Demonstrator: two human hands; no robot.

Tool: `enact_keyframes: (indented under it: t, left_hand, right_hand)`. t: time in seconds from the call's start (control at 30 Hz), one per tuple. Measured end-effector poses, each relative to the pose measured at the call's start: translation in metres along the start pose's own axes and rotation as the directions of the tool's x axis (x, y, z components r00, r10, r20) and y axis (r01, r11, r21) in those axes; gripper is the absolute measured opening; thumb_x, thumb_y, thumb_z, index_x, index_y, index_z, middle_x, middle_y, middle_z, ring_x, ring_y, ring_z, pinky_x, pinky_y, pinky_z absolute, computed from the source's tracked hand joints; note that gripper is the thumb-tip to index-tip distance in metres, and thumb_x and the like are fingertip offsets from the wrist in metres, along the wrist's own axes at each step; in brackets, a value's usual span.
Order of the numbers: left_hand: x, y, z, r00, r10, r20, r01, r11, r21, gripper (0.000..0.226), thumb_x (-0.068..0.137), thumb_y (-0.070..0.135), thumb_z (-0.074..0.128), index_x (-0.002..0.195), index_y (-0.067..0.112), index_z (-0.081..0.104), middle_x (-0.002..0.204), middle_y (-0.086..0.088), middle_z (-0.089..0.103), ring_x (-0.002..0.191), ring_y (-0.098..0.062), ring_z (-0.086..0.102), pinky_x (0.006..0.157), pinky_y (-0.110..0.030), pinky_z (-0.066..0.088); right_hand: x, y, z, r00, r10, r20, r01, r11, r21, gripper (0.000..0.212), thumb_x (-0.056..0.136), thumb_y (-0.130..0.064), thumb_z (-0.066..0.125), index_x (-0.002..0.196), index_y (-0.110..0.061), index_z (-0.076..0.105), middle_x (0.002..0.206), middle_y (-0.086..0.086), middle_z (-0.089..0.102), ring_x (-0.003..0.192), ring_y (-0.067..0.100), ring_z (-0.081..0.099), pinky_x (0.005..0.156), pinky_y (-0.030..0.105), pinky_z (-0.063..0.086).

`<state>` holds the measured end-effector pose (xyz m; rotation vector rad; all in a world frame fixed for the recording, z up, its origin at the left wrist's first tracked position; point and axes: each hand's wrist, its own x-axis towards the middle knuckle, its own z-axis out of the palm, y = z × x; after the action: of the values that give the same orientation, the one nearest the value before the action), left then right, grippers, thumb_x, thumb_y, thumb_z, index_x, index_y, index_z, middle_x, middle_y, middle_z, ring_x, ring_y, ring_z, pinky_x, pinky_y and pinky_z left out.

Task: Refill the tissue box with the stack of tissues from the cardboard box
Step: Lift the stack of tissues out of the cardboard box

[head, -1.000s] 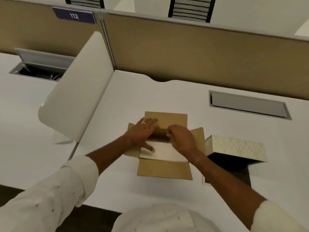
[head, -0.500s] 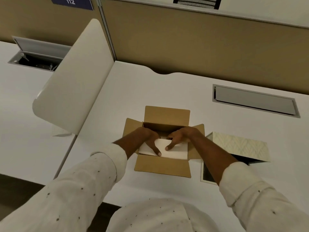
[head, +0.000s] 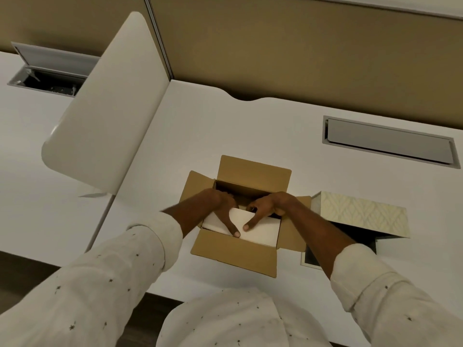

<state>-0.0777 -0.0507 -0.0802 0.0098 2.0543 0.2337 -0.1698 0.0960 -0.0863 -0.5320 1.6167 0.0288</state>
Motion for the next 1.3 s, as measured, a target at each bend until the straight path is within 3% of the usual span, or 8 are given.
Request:
enact_keyframes:
  t: [0.17, 0.37, 0.53, 0.67, 0.8, 1.03, 1.2, 1.3]
  left_hand:
    - [0.001, -0.004, -0.001, 0.999, 0.035, -0.036, -0.033, 0.999, 0.041, 0.105, 0.058, 0.086, 0.07, 0.144, 0.032, 0.044, 0.147, -0.004, 0.041, 0.132, -0.028, 0.043, 0.105, -0.049, 0.043]
    - [-0.005, -0.006, -0.001, 0.989, 0.122, -0.083, -0.129, 0.988, -0.084, 0.101, 0.056, 0.081, 0.076, 0.137, 0.028, 0.047, 0.136, 0.002, 0.058, 0.097, -0.013, 0.053, 0.08, -0.029, 0.047]
    - [-0.011, -0.007, 0.002, 0.983, 0.149, -0.109, -0.159, 0.984, -0.086, 0.11, 0.061, 0.076, 0.078, 0.144, 0.022, 0.033, 0.139, 0.0, 0.055, 0.111, -0.018, 0.056, 0.089, -0.032, 0.051]
    - [-0.03, -0.014, 0.006, 0.945, 0.27, -0.184, -0.299, 0.942, -0.152, 0.111, 0.067, 0.063, 0.084, 0.152, 0.025, 0.022, 0.146, 0.002, 0.051, 0.123, -0.018, 0.055, 0.099, -0.034, 0.051]
    - [-0.056, -0.033, 0.014, 0.88, 0.322, -0.349, -0.407, 0.89, -0.205, 0.114, 0.066, 0.063, 0.084, 0.153, 0.042, 0.014, 0.145, 0.023, 0.041, 0.115, 0.002, 0.043, 0.087, -0.009, 0.035]
    - [-0.077, -0.057, 0.03, 0.795, 0.279, -0.539, -0.446, 0.871, -0.207, 0.107, 0.064, 0.075, 0.077, 0.148, 0.056, 0.012, 0.135, 0.042, 0.034, 0.118, 0.024, 0.036, 0.087, -0.005, 0.033]
    - [-0.082, -0.07, 0.035, 0.741, 0.247, -0.624, -0.467, 0.858, -0.214, 0.113, 0.068, 0.064, 0.082, 0.154, 0.041, 0.012, 0.142, 0.021, 0.039, 0.121, 0.013, 0.039, 0.09, -0.002, 0.038]
    - [-0.084, -0.079, 0.04, 0.698, 0.201, -0.688, -0.493, 0.831, -0.257, 0.115, 0.068, 0.062, 0.083, 0.155, 0.038, 0.014, 0.144, 0.016, 0.04, 0.125, 0.013, 0.039, 0.095, 0.001, 0.037]
  right_hand:
    - [-0.003, 0.002, -0.001, 0.999, -0.044, 0.009, 0.043, 0.995, 0.094, 0.069, 0.071, -0.037, 0.09, 0.128, -0.023, 0.054, 0.128, 0.006, 0.064, 0.114, 0.028, 0.066, 0.1, 0.047, 0.056]
    - [-0.005, 0.006, 0.0, 0.994, -0.103, -0.027, 0.106, 0.985, 0.137, 0.076, 0.062, -0.034, 0.096, 0.124, -0.022, 0.052, 0.123, 0.004, 0.065, 0.109, 0.026, 0.067, 0.094, 0.047, 0.06]
    - [-0.013, 0.006, 0.004, 0.972, -0.211, -0.107, 0.217, 0.974, 0.056, 0.097, 0.06, -0.046, 0.094, 0.138, -0.029, 0.039, 0.13, -0.003, 0.057, 0.109, 0.018, 0.063, 0.09, 0.036, 0.059]
    - [-0.024, 0.014, 0.015, 0.907, -0.35, -0.233, 0.346, 0.936, -0.059, 0.103, 0.06, -0.053, 0.092, 0.142, -0.031, 0.034, 0.131, -0.009, 0.056, 0.111, 0.011, 0.059, 0.088, 0.029, 0.055]
    - [-0.038, 0.019, 0.028, 0.787, -0.464, -0.408, 0.409, 0.886, -0.219, 0.107, 0.056, -0.066, 0.086, 0.143, -0.036, 0.03, 0.134, -0.012, 0.057, 0.113, 0.011, 0.058, 0.094, 0.034, 0.053]
    - [-0.041, 0.02, 0.047, 0.47, -0.613, -0.635, 0.433, 0.787, -0.439, 0.106, 0.058, -0.074, 0.078, 0.145, -0.035, 0.031, 0.135, -0.012, 0.059, 0.117, 0.011, 0.056, 0.097, 0.033, 0.048]
    - [-0.038, 0.022, 0.051, 0.307, -0.61, -0.73, 0.341, 0.787, -0.514, 0.097, 0.062, -0.071, 0.076, 0.143, -0.034, 0.035, 0.141, -0.011, 0.055, 0.125, 0.012, 0.05, 0.106, 0.028, 0.032]
    - [-0.04, 0.024, 0.049, 0.222, -0.601, -0.768, 0.285, 0.793, -0.538, 0.092, 0.064, -0.07, 0.074, 0.139, -0.031, 0.039, 0.135, -0.009, 0.058, 0.117, 0.01, 0.051, 0.103, 0.03, 0.036]
